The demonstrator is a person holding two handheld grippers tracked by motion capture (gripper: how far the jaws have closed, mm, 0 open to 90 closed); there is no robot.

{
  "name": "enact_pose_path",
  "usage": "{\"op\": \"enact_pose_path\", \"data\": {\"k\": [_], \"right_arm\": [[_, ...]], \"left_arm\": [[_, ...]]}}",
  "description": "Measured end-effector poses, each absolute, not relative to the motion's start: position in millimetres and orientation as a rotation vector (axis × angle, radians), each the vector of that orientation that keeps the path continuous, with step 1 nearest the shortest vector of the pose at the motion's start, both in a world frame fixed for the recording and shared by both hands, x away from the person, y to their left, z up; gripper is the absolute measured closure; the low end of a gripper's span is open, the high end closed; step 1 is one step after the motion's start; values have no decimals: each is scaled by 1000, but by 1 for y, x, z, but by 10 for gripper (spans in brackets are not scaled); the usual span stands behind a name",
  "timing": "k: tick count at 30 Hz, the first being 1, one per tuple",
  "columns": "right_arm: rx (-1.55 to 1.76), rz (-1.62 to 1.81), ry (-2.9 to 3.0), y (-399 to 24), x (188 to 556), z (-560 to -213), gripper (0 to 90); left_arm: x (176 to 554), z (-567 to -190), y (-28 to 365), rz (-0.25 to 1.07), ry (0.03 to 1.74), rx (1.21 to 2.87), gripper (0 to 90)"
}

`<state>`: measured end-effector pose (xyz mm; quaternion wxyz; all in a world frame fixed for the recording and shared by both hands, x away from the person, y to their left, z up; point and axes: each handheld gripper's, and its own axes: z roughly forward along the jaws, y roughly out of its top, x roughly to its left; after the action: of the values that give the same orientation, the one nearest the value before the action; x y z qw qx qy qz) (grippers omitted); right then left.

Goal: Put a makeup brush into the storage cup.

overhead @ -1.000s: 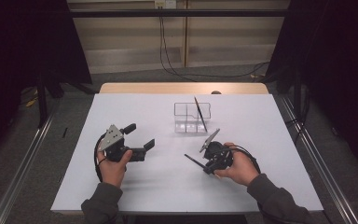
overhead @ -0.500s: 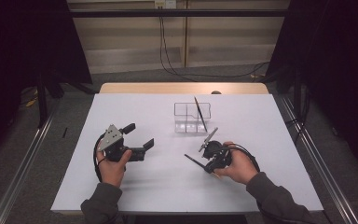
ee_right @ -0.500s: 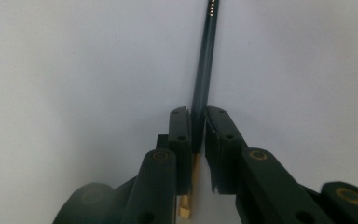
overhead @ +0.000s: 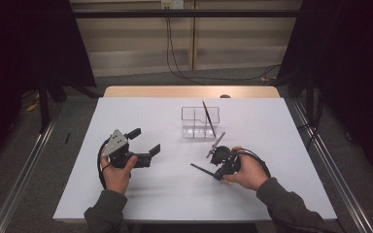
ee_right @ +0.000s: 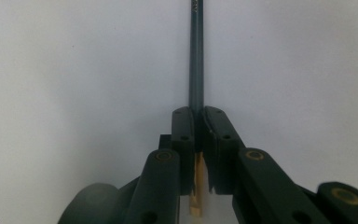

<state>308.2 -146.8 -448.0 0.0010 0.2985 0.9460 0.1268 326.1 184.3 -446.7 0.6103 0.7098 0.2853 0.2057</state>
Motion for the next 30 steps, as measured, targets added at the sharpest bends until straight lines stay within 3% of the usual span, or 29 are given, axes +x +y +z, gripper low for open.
{"op": "enact_pose_path", "data": {"k": [30], "right_arm": [[854, 355, 3015, -144, 313, -447, 843]], "left_arm": [[327, -443, 177, 426, 655, 1654, 29]]}}
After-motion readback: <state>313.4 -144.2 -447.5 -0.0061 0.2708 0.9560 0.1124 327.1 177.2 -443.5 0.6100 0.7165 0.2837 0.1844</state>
